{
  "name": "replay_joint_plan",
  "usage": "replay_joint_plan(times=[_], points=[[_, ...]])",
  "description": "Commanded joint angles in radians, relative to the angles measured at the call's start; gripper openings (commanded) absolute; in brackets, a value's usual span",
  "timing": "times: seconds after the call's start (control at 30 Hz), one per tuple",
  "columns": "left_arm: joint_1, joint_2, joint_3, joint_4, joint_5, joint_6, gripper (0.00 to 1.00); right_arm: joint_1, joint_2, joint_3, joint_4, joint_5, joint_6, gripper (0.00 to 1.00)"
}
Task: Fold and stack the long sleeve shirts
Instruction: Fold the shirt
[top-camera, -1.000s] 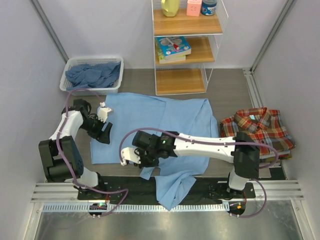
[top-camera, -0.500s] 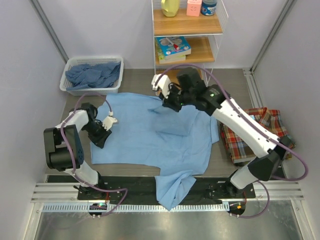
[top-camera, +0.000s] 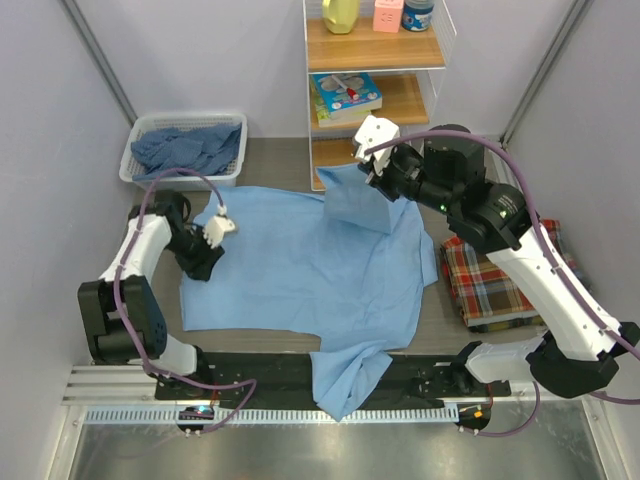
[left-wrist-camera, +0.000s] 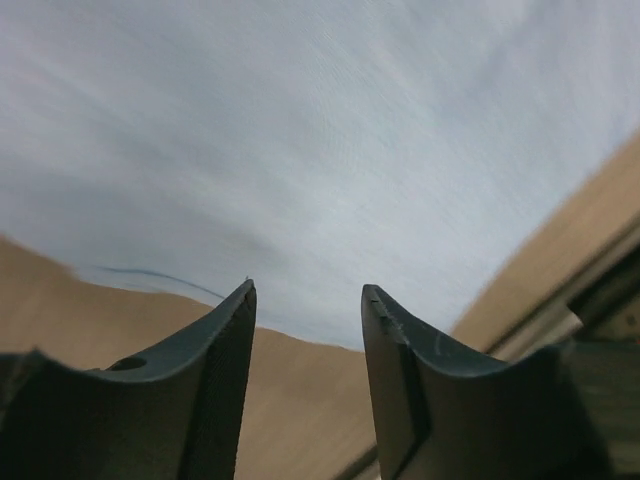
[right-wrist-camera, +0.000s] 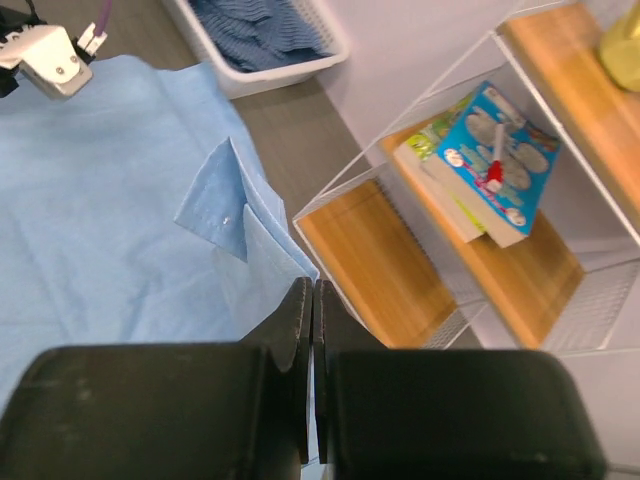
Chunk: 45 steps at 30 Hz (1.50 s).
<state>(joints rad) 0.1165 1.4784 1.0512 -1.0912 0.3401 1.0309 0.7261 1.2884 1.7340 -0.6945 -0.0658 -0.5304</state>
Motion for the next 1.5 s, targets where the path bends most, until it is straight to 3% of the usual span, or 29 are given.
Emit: replay_joint_plan(times=[0.0,0.2,0.37,0.6,0.67,0.73,0.77,0.8,0.9,1.0,1.17,1.3,1.47], points=[[-0.028,0.098,0.084,0.209,0.091,-0.193,0.49,-0.005,-0.005,0.056,0.128,0.107,-0.037,0.01],[-0.038,0.200,-0.011,0.301,-0.071,-0.180,0.41,-0.007,-0.043,0.041,0.230,0.161,-0.048,0.01],[-0.038,0.071,-0.196,0.265,-0.142,-0.062,0.28,-0.005,-0.067,0.018,0.302,0.204,-0.085,0.01],[-0.038,-0.075,-0.316,0.072,-0.130,0.052,0.23,-0.005,-0.040,0.006,0.486,0.230,-0.215,0.01],[-0.040,-0.089,-0.289,0.034,-0.105,0.061,0.23,-0.005,-0.026,0.013,0.527,0.210,-0.235,0.01],[-0.014,-0.104,-0.202,0.016,-0.022,0.048,0.29,-0.005,-0.009,0.021,0.541,0.169,-0.253,0.01],[-0.002,-0.104,-0.163,0.017,0.009,0.038,0.33,-0.005,-0.006,0.019,0.543,0.156,-0.256,0.01],[0.012,-0.095,-0.111,0.025,0.049,0.003,0.42,-0.005,-0.005,0.015,0.541,0.141,-0.252,0.01],[0.080,-0.058,0.074,0.132,0.195,-0.072,0.57,-0.005,-0.017,-0.014,0.538,0.097,-0.240,0.01],[0.114,0.043,0.235,0.241,0.307,-0.127,0.63,-0.005,-0.035,-0.033,0.538,0.086,-0.230,0.01],[0.115,0.229,0.375,0.414,0.355,-0.065,0.67,-0.005,-0.057,-0.045,0.532,0.100,-0.241,0.01],[0.117,0.348,0.493,0.382,0.402,0.104,0.67,-0.005,-0.067,-0.050,0.539,0.104,-0.246,0.01],[0.112,0.411,0.503,0.453,0.424,0.214,0.66,-0.005,-0.066,-0.011,0.552,0.100,-0.258,0.01]])
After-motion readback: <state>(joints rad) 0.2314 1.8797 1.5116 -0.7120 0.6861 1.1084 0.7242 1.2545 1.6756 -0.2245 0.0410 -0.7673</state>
